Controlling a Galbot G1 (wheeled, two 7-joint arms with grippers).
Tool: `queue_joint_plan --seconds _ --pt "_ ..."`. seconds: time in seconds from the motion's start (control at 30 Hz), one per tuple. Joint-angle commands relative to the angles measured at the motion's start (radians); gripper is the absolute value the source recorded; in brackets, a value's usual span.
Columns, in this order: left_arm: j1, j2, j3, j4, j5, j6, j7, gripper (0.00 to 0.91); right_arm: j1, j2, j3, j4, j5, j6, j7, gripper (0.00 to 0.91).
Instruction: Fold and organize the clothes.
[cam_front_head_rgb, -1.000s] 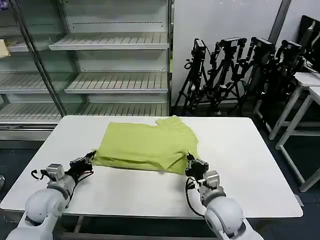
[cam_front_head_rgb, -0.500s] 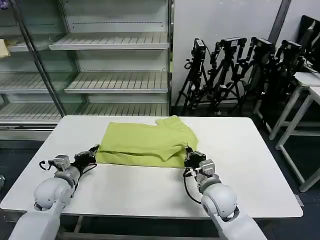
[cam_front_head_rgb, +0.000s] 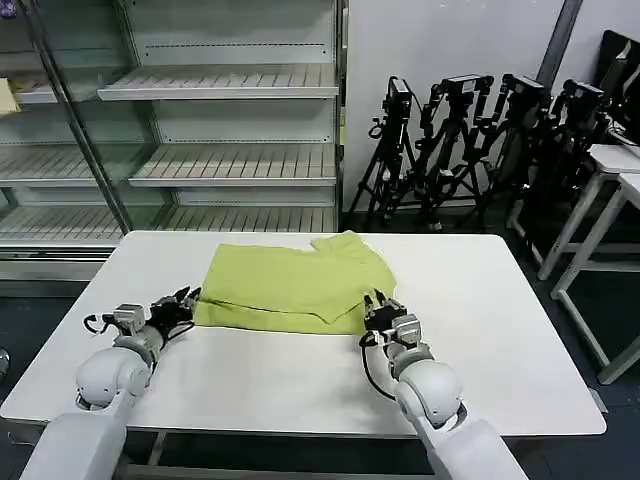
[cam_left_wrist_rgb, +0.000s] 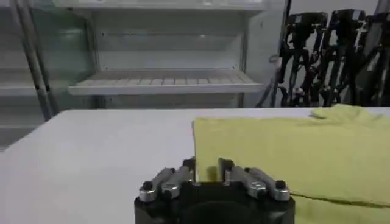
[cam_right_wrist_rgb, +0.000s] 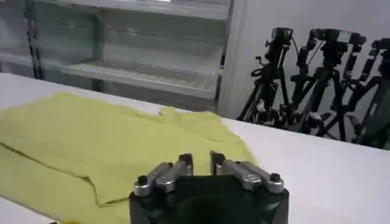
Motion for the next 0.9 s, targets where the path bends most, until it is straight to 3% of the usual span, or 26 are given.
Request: queue_joint_plan --seconds 0.03,0.2,0.5,0.53,0.57,0.6,0.63,0.9 --pt "-0.001 0.002 0.004 -0.002 0.015 -0.005 -0.003 0.907 -0.048 -0.019 0.000 0.043 -0.004 -0.011 0.004 0.907" --pt "0.061 0.023 -0.002 -0.082 0.010 0.103 -0.005 0.907 -0.112 -0.046 0.019 0.092 0.031 -0.032 0.019 0.907" --pt "0.121 0.032 -0.011 -0.092 -0.004 0.106 0.005 0.907 -0.166 -0.073 0.039 0.120 0.089 -0.034 0.052 0.907" --pt "0.124 0.031 -0.016 -0.093 -0.011 0.106 0.006 0.746 -0.164 -0.071 0.040 0.113 0.095 -0.035 0.060 0.907" --pt "0.129 0.032 -0.020 -0.096 -0.012 0.106 0.005 0.433 -0.162 -0.070 0.041 0.111 0.103 -0.036 0.064 0.786" --pt "0.130 0.032 -0.023 -0.096 -0.015 0.106 0.005 0.020 -0.161 -0.069 0.042 0.110 0.114 -0.036 0.067 0.071" --pt "0.130 0.033 -0.024 -0.095 -0.015 0.106 0.006 0.010 -0.159 -0.068 0.043 0.104 0.134 -0.036 0.071 0.000" --pt "0.134 0.031 -0.028 -0.089 -0.053 0.106 0.014 0.010 -0.141 -0.070 0.041 0.075 0.191 -0.036 0.070 0.000"
